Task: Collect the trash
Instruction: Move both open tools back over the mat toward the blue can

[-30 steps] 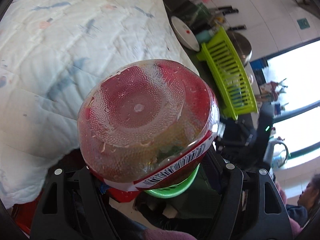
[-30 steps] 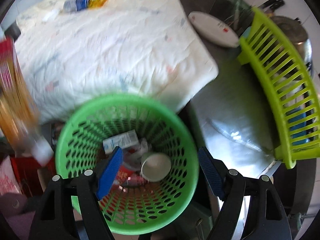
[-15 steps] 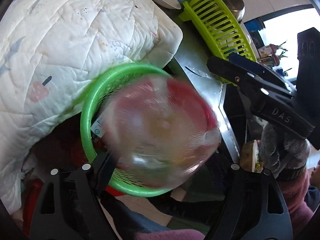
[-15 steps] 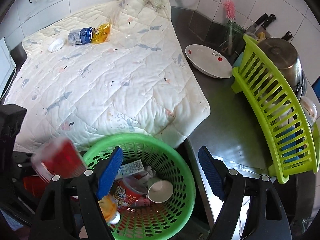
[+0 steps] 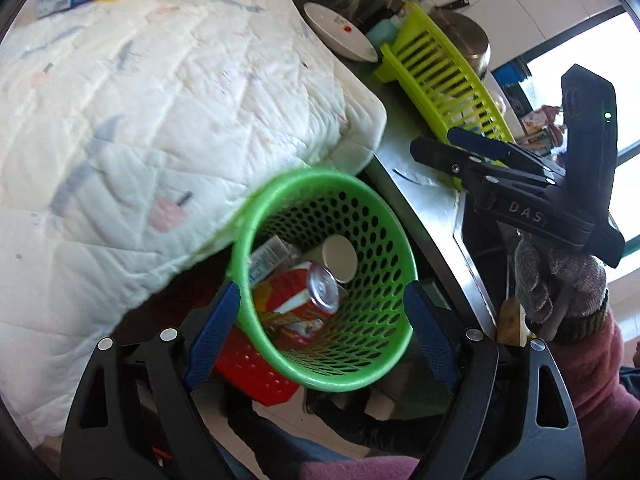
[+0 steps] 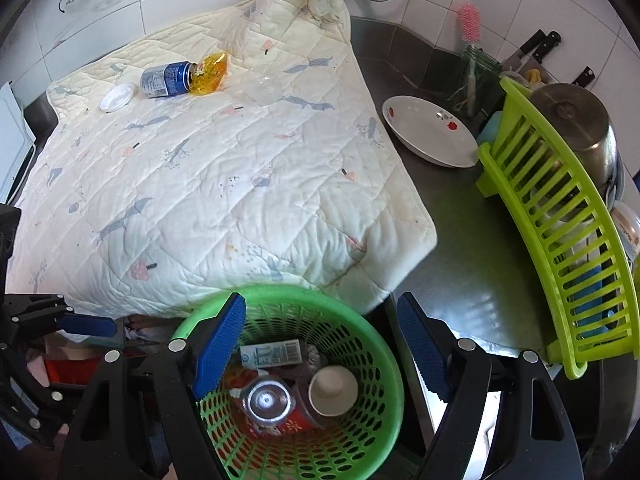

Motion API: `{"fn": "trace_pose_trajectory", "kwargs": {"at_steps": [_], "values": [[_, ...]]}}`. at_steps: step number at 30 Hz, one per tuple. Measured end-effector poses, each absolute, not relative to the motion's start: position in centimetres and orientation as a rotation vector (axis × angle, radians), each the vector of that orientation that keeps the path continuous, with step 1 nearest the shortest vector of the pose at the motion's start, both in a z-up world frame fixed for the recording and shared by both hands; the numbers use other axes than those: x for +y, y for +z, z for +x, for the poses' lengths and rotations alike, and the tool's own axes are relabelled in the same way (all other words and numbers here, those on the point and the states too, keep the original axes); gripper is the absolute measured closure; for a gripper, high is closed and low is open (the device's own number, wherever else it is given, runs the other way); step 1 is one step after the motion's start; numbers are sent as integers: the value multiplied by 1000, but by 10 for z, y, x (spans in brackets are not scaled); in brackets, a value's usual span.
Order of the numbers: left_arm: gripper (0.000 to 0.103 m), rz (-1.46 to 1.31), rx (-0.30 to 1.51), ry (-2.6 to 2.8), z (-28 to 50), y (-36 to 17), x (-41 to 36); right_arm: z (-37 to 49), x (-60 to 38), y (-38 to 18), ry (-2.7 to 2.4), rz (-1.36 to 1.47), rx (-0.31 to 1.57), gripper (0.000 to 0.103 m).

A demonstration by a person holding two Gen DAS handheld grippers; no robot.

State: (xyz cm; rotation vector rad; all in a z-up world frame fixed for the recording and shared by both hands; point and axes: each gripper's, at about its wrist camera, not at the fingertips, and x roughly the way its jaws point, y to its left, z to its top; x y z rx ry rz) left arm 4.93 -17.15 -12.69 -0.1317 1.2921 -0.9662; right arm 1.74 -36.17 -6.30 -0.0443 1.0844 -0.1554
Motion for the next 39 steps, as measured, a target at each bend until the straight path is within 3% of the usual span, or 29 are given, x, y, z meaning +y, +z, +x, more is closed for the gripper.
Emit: {"fn": "trace_pose_trajectory", "kwargs": {"at_steps": [16,39], "values": [[20,-163,1149,-755,123,-104,-79,147,-315,-69,-23,-48,1037,28],[20,-167,1155,-615,185,-132,-6,350,-323,-132,-14,-94,1102,28]]}}
